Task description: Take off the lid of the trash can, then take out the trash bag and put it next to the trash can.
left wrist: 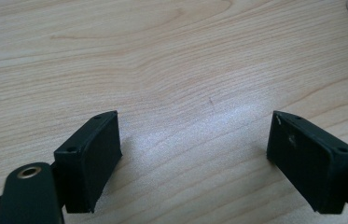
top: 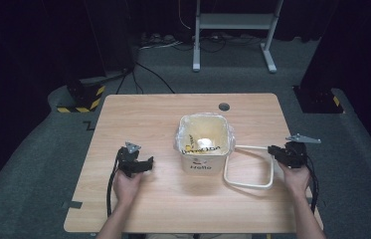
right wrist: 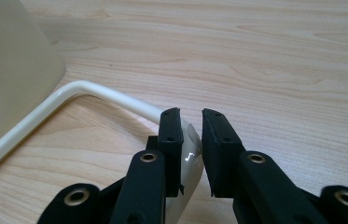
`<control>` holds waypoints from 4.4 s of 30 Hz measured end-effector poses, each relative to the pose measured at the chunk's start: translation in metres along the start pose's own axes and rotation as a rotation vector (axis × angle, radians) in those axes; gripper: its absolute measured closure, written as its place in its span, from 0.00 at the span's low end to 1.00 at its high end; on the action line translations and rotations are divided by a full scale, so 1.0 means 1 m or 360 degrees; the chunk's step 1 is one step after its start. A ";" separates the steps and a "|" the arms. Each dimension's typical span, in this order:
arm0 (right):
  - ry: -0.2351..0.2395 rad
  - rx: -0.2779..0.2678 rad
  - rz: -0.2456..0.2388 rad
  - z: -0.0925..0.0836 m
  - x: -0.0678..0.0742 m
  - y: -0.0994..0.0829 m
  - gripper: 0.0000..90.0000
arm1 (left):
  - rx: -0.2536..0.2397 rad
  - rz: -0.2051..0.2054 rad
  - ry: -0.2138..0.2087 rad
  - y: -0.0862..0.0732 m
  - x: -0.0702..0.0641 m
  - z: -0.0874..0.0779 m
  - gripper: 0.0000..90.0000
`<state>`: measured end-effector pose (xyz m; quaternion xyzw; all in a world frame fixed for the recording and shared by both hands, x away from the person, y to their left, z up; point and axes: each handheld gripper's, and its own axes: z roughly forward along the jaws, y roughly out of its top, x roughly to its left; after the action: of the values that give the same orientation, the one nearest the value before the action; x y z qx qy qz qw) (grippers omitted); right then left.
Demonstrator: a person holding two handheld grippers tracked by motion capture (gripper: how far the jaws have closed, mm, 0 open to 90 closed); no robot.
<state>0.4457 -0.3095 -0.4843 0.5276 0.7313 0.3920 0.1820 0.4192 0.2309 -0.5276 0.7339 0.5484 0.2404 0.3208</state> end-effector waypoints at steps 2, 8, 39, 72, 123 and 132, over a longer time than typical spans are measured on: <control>-0.0001 0.0013 0.0004 0.003 -0.001 -0.002 0.87 | 0.0000 0.0000 0.0000 0.000 0.000 0.000 0.20; -0.0010 0.0027 0.0005 0.010 0.000 -0.003 0.86 | 0.0000 0.0000 0.0000 0.000 0.000 0.000 0.20; -0.0266 0.0099 -0.0107 0.040 0.023 -0.015 0.65 | 0.0005 0.0005 0.0003 0.000 0.000 -0.001 0.20; -0.0361 -0.0080 -0.0031 0.021 0.042 -0.023 0.33 | 0.0021 -0.0045 0.0041 0.002 -0.005 0.001 0.16; -0.0277 0.0045 -0.0111 0.015 0.063 -0.051 0.37 | -0.0172 -0.0072 -0.0460 0.099 -0.045 -0.071 0.18; -0.0286 0.0046 -0.0100 0.015 0.062 -0.051 0.35 | -0.0210 -0.0005 -0.0476 0.119 -0.061 -0.074 0.22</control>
<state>0.4004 -0.2535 -0.5237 0.5400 0.7339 0.3265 0.2513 0.4275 0.1644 -0.3901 0.7380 0.4786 0.1636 0.4466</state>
